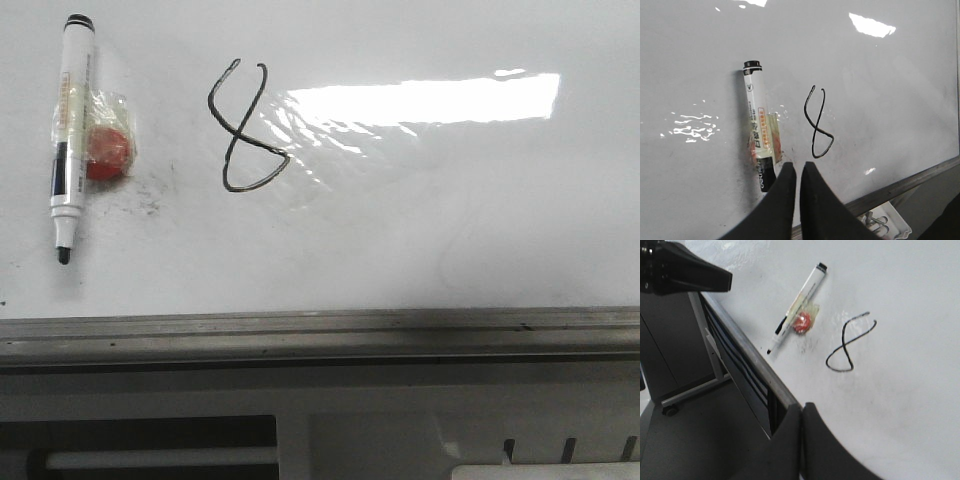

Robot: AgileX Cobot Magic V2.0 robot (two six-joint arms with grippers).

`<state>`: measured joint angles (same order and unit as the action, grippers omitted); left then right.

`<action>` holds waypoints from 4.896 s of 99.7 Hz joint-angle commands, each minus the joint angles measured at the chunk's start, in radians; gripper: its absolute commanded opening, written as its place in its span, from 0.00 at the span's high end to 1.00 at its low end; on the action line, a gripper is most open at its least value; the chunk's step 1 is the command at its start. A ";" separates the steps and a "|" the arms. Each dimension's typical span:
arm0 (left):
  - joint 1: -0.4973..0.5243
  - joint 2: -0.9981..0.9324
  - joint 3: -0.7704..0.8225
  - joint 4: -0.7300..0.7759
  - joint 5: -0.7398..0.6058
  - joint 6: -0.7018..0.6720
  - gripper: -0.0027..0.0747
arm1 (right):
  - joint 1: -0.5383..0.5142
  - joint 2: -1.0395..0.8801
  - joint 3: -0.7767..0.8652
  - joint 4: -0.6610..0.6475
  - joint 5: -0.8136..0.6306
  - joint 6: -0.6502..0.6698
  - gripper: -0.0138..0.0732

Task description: Write number 8 on whiteboard

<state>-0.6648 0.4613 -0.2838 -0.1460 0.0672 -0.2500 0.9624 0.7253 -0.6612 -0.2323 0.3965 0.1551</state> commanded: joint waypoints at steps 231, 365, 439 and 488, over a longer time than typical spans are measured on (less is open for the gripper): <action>0.643 -0.495 0.317 0.155 0.184 0.207 0.99 | -0.002 -0.517 0.355 -0.016 -0.152 0.003 0.91; 0.643 -0.494 0.317 0.146 0.210 0.216 0.99 | -0.154 -0.517 0.460 -0.016 -0.305 -0.001 0.91; 0.643 -0.494 0.317 0.146 0.210 0.216 0.99 | -1.019 -0.632 0.684 0.142 -0.511 -0.023 0.91; 0.643 -0.494 0.317 0.146 0.209 0.216 0.99 | -1.064 -0.757 0.684 0.140 -0.092 -0.106 0.91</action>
<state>-0.0253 -0.0011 0.0012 0.0087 0.3325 -0.0344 -0.0937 -0.0112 0.0103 -0.0910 0.3244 0.0680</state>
